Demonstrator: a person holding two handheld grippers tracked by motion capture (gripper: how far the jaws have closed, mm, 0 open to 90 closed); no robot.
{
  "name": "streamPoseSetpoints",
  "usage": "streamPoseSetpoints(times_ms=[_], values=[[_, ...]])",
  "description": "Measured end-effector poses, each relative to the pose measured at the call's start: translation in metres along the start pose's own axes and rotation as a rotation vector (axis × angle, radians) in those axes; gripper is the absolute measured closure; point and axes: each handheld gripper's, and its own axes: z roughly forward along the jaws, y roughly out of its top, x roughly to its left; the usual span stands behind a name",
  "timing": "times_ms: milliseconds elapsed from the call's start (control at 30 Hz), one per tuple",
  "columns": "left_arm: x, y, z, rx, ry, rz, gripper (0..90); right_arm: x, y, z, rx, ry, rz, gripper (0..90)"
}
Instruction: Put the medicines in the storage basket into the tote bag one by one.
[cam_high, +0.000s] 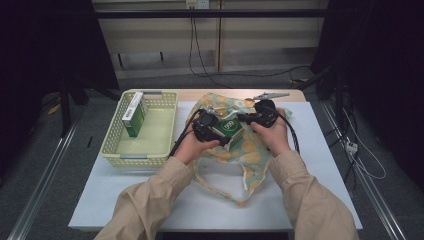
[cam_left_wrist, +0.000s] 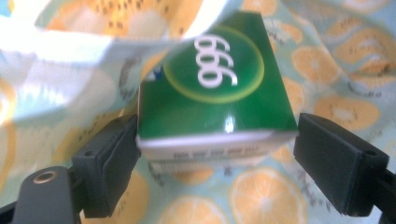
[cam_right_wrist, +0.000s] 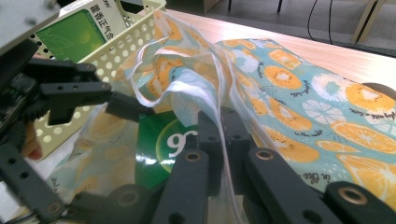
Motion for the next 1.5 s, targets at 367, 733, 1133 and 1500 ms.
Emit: streamPoseSetpoints(times_ms=[367,733,1133,1500], values=[[-0.004,0.013,0.034,-0.1,0.072,-0.043,15.4,-0.002,0.001,-0.003,0.003,-0.008,0.002,89.2],[-0.007,0.017,0.02,-0.092,0.03,-0.06,12.3,-0.004,0.0,-0.002,0.006,-0.01,0.005,89.2],[-0.011,0.011,-0.033,-0.068,-0.069,0.01,11.0,0.001,-0.002,0.0,0.012,-0.013,-0.005,89.2],[0.009,0.002,-0.074,-0.078,-0.068,0.008,13.2,0.003,-0.002,-0.002,0.011,-0.018,-0.011,89.1]])
